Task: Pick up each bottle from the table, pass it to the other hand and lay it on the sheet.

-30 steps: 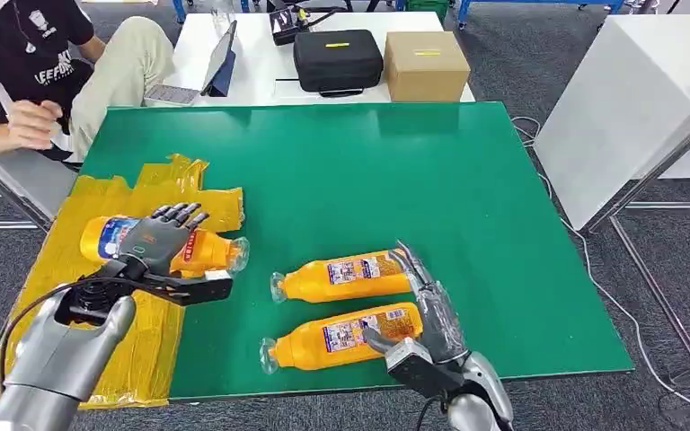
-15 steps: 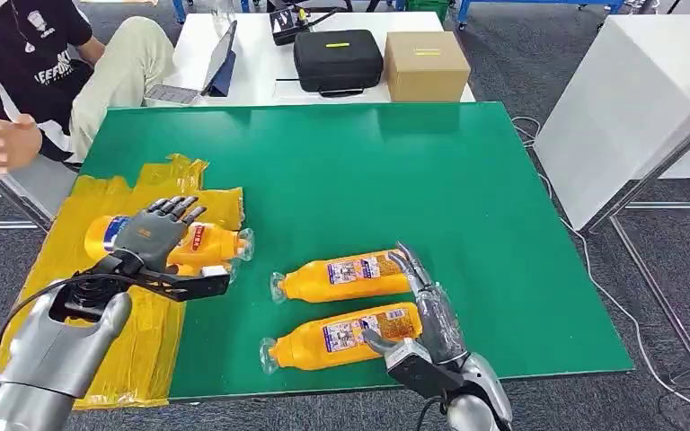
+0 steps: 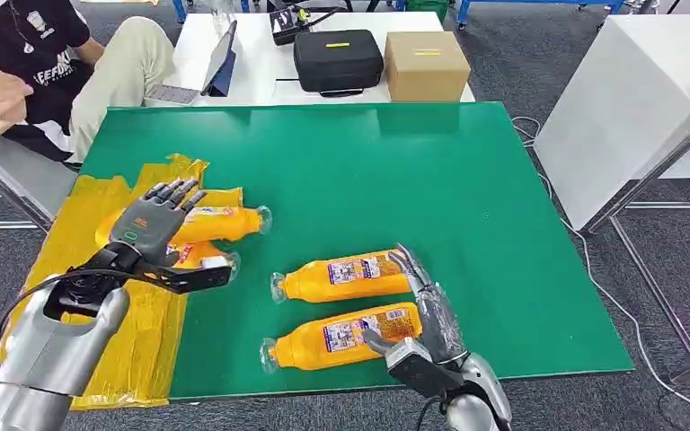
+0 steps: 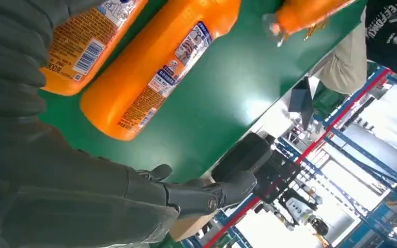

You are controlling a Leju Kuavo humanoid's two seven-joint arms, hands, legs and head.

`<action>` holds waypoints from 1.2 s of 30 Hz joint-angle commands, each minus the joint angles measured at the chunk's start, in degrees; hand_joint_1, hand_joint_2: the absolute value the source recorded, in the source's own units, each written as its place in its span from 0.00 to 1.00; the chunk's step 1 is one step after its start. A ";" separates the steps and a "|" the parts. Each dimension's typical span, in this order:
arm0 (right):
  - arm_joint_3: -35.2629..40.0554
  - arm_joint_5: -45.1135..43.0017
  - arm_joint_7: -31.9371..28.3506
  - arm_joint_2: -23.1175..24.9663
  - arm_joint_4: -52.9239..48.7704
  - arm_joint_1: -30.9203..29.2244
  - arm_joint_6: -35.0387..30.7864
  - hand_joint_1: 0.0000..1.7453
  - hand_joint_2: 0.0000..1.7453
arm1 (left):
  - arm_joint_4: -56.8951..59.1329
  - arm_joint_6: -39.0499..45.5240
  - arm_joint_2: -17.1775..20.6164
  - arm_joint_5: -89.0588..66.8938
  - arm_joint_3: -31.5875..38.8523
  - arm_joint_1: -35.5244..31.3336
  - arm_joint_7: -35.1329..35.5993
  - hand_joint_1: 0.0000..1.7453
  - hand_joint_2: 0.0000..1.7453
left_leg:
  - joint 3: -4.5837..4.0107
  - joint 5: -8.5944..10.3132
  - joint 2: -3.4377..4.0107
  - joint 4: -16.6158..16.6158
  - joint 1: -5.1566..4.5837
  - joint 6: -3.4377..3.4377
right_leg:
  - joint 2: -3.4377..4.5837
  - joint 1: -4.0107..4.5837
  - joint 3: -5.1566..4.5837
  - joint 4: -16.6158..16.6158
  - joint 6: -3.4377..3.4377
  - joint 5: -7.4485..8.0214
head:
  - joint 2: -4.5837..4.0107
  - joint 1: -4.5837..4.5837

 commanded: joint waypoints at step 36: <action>-0.81 11.13 1.30 -1.96 -7.08 2.38 -9.57 0.00 1.00 | -27.29 3.09 -5.47 53.05 10.05 7.48 -10.36 0.00 1.00 | -0.04 -0.05 0.05 0.02 0.03 -0.16 | 0.01 0.01 -0.08 0.02 -0.05 -0.04 | 0.02 0.00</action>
